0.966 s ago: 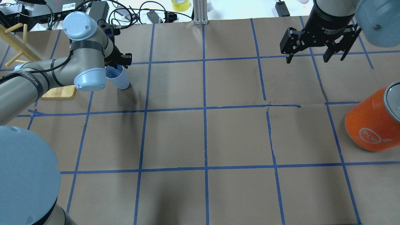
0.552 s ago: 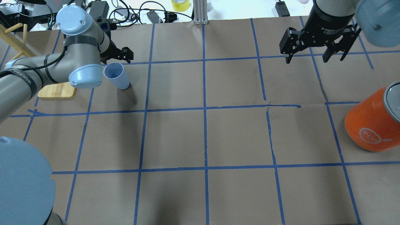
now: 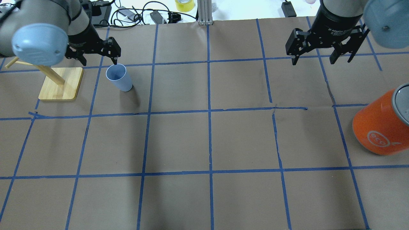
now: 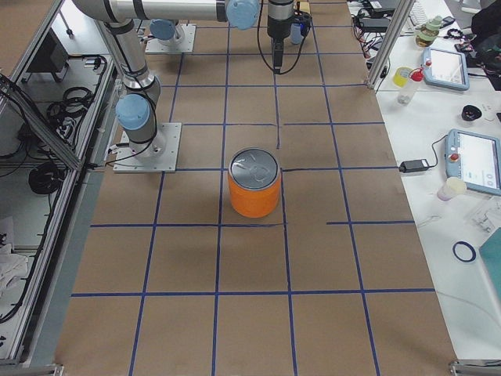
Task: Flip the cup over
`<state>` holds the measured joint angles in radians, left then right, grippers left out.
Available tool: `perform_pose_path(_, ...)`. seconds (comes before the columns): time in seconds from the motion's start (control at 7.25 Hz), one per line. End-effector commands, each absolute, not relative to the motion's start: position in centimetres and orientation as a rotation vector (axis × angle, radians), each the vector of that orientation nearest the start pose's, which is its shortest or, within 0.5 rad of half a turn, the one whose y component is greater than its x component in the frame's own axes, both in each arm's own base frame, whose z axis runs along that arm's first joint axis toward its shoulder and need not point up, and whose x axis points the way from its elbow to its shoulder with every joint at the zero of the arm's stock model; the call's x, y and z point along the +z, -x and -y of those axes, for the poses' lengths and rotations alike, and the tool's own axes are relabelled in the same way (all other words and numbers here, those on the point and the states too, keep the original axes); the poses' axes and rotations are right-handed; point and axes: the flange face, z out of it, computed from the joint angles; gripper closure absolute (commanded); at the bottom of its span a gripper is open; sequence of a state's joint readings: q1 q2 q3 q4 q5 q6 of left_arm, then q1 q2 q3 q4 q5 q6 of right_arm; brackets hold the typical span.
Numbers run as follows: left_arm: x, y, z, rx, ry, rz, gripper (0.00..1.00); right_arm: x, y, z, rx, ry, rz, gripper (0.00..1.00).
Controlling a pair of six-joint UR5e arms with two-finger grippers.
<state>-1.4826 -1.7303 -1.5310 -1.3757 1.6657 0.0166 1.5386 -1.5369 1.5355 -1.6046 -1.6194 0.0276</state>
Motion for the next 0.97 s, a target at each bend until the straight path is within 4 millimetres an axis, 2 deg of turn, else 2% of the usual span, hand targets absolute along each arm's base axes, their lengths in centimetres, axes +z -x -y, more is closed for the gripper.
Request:
perform_pose_path(0.0, 50.9, 9.2, 52.2, -0.087, 0.156, -3.069, 0.00, 49.2, -11.2, 51.4, -0.056, -0.097, -3.186, 0.00)
perform_pose_path(0.28, 52.8, 9.8, 50.0, -0.100, 0.147, -3.071, 0.00, 49.2, -11.2, 51.4, -0.056, -0.097, -3.186, 0.00)
perform_pose_path(0.55, 52.2, 9.7, 51.0, -0.133, 0.157, -3.069, 0.00, 49.2, -11.2, 51.3, -0.054, -0.097, -3.186, 0.00)
perform_pose_path(0.83, 51.5, 9.7, 51.1, -0.159, 0.156, -3.073, 0.00, 49.2, -11.2, 51.3, -0.054, -0.097, -3.187, 0.00)
